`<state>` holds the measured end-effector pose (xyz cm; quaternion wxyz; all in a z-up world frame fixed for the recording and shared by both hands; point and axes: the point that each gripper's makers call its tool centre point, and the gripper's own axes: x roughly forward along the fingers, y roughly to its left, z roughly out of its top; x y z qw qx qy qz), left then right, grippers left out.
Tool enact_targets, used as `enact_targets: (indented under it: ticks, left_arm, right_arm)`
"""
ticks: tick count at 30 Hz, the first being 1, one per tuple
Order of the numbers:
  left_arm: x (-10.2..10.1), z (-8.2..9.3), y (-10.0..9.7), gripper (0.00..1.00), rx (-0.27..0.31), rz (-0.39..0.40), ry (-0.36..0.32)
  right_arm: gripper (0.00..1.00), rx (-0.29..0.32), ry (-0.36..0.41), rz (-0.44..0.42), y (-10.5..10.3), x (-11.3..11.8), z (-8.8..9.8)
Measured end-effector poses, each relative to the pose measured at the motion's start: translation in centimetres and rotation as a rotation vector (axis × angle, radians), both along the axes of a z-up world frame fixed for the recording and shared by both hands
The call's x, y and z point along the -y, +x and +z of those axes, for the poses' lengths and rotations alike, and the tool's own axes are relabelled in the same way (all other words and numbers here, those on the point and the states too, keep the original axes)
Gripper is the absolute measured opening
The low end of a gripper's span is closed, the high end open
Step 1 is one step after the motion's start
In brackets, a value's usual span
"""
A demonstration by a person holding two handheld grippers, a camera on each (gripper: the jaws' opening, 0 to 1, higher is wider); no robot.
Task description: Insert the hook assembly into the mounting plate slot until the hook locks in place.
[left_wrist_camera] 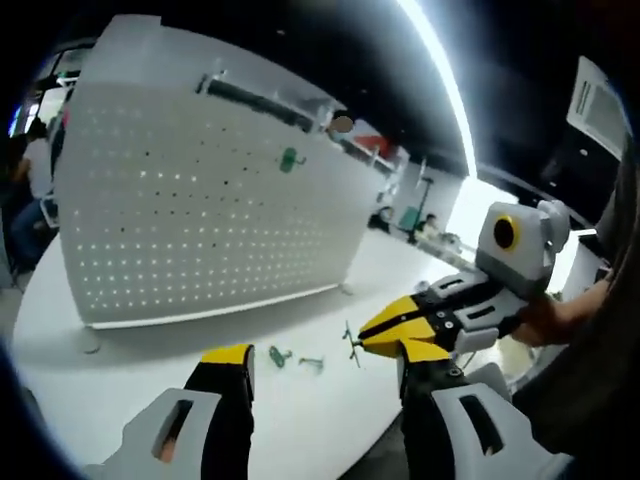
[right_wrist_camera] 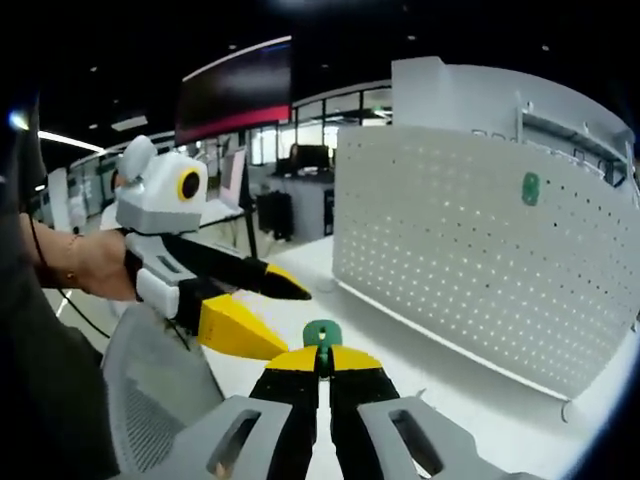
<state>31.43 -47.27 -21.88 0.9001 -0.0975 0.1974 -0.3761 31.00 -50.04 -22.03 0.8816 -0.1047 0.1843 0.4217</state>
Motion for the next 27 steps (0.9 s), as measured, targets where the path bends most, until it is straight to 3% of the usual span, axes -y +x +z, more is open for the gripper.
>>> enact_targets:
  ticks: [6,10,13,27]
  left_arm:
    - [0.6,0.6,-0.4,0.70,0.034,-0.024,0.019]
    - [1.1,0.9,-0.5,0.79,0.030,-0.032,-0.010]
    - [1.4,0.9,-0.6,0.81,0.031,-0.040,-0.005]
    - [0.6,1.1,-0.4,0.90,0.039,-0.017,-0.007]
  right_arm:
    - [0.00,-0.001,0.005,-0.012,0.3,0.2,0.0]
    - [0.00,-0.024,0.020,-0.022,0.6,0.1,-0.1]
    - [0.00,-0.021,0.025,-0.024,0.8,0.0,0.0]
    - [0.00,-0.020,0.053,-0.030,1.8,-0.6,0.7]
